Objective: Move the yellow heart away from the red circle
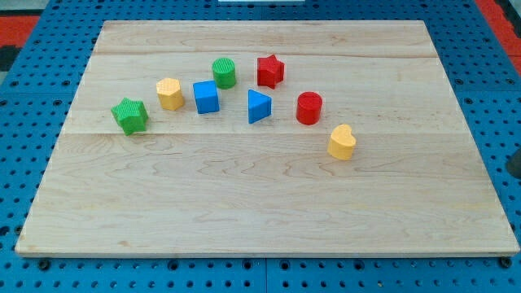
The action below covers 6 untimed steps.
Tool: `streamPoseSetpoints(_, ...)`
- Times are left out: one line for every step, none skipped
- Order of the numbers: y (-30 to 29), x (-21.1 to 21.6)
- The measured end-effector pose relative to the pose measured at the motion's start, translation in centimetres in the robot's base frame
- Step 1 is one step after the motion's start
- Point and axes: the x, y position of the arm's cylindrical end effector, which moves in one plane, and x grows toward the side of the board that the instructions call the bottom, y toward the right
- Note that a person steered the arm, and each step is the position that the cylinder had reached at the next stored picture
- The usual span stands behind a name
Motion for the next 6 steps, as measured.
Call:
streamPoseSetpoints(-7.1, 0.4)
streamPoseSetpoints(-16.6, 1.0)
streamPoseSetpoints(-25.2, 2.4)
streamPoseSetpoints(-29.1, -7.3)
streamPoseSetpoints(-19.4, -6.8)
streamPoseSetpoints(-17.3, 0.3)
